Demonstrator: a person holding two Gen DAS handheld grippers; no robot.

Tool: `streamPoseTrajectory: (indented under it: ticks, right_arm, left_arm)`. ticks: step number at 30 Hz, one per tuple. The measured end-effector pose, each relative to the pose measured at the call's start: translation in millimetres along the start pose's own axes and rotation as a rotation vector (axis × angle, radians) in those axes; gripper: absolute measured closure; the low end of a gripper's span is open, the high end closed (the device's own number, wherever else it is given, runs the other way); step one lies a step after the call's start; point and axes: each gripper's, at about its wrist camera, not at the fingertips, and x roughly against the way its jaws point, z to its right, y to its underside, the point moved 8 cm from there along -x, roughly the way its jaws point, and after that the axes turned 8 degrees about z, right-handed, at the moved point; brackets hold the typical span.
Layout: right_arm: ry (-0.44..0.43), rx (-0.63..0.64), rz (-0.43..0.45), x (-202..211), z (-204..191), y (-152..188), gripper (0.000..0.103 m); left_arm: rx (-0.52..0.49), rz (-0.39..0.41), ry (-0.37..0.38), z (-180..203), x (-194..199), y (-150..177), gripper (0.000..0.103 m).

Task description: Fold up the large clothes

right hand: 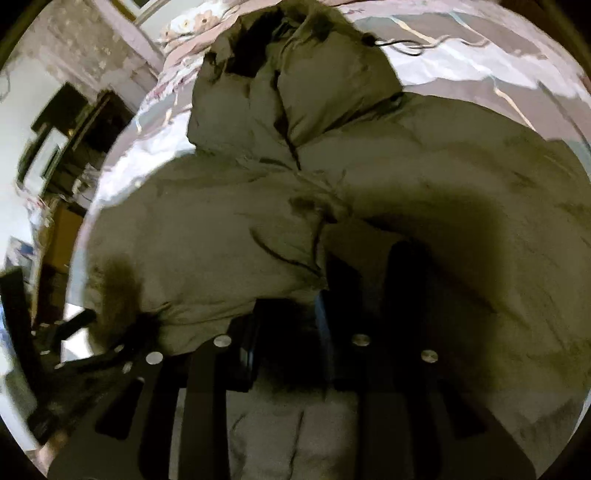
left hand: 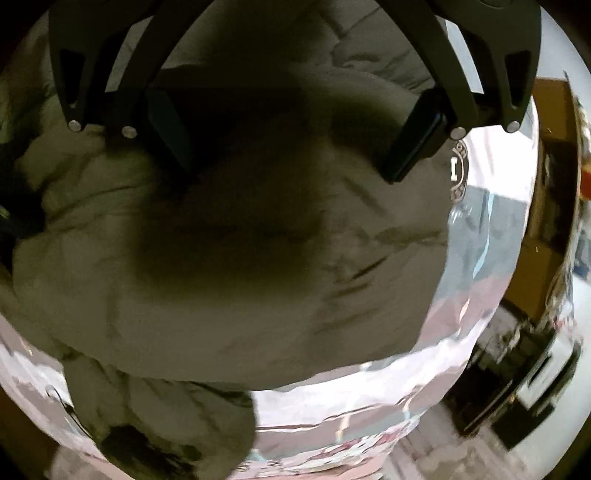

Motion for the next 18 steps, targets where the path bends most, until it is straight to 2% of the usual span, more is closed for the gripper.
streamPoseTrajectory:
  ticks: [2,4,7,10,14,18]
  right_arm:
    - [0.032,0.021,-0.02,12.8,5.0,7.6,0.071]
    - [0.09,0.056,-0.049,15.0,11.4,16.3,0.064]
    - [0.168,0.069,-0.089,-2.9,30.0,25.6,0.062]
    - [0.128,-0.003,-0.095,-18.1,46.3,27.6,0.059]
    - [0.139,-0.013,-0.105,-21.0,49.5,29.1,0.059]
    - [0.084,-0.06,-0.117,-2.8,47.0,21.7,0.057]
  left_arm:
    - [0.025,-0.011,-0.03,-15.9,0.5,3.0,0.002]
    - [0.023,-0.032,-0.064,-26.4,-5.5,6.8,0.002]
    - [0.031,-0.075,-0.071,-33.0,-20.6,15.2,0.002]
    - [0.038,-0.079,-0.069,-35.0,-27.6,16.1,0.002]
    - [0.045,-0.06,-0.104,-41.1,-28.1,12.0,0.002]
    - [0.132,-0.078,-0.077,-52.9,-25.3,12.3,0.002]
